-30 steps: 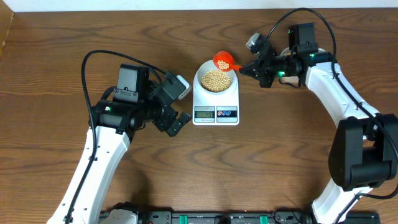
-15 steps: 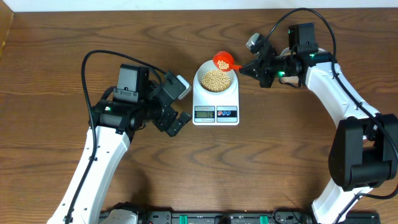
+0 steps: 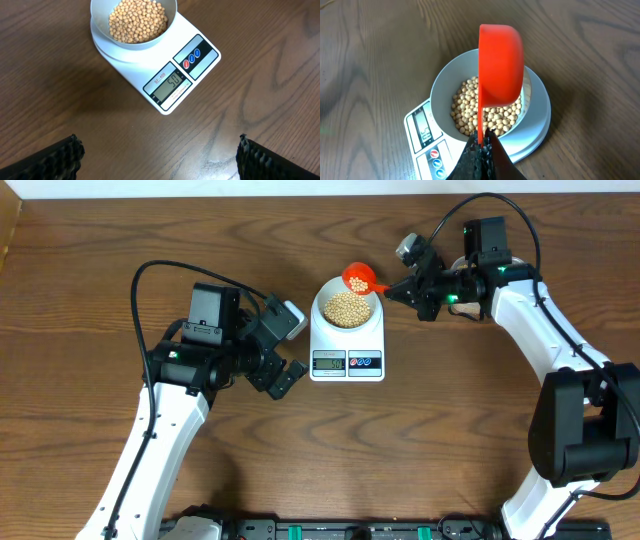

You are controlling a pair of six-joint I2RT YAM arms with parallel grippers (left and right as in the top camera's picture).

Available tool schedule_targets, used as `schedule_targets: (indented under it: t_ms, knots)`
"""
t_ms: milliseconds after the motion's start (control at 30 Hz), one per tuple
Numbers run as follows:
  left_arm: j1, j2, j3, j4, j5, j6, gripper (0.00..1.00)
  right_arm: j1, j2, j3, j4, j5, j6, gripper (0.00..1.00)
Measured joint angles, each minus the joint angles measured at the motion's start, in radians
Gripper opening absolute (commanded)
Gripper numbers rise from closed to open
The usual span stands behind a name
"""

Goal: Scoop item into bowl and weigh 50g on scale
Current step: 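Keep trickling beans from the red scoop until the scale reads 50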

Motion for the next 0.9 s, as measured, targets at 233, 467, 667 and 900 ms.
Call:
schedule_targets:
  t_ms: [233, 467, 667, 900]
  knots:
    - [0.0, 0.0, 0.0, 0.0, 0.0, 0.0, 1.0, 0.0, 0.0, 0.0, 0.0, 0.0, 0.004, 0.01]
    - [0.0, 0.0, 0.0, 0.0, 0.0, 0.0, 1.0, 0.0, 0.0, 0.0, 0.0, -0.005, 0.024, 0.01]
    - [0.0, 0.0, 0.0, 0.0, 0.0, 0.0, 1.0, 0.0, 0.0, 0.0, 0.0, -0.016, 0.035, 0.01]
    - [0.0, 0.0, 0.0, 0.0, 0.0, 0.0, 1.0, 0.0, 0.0, 0.0, 0.023, -0.06, 0.052, 0.01]
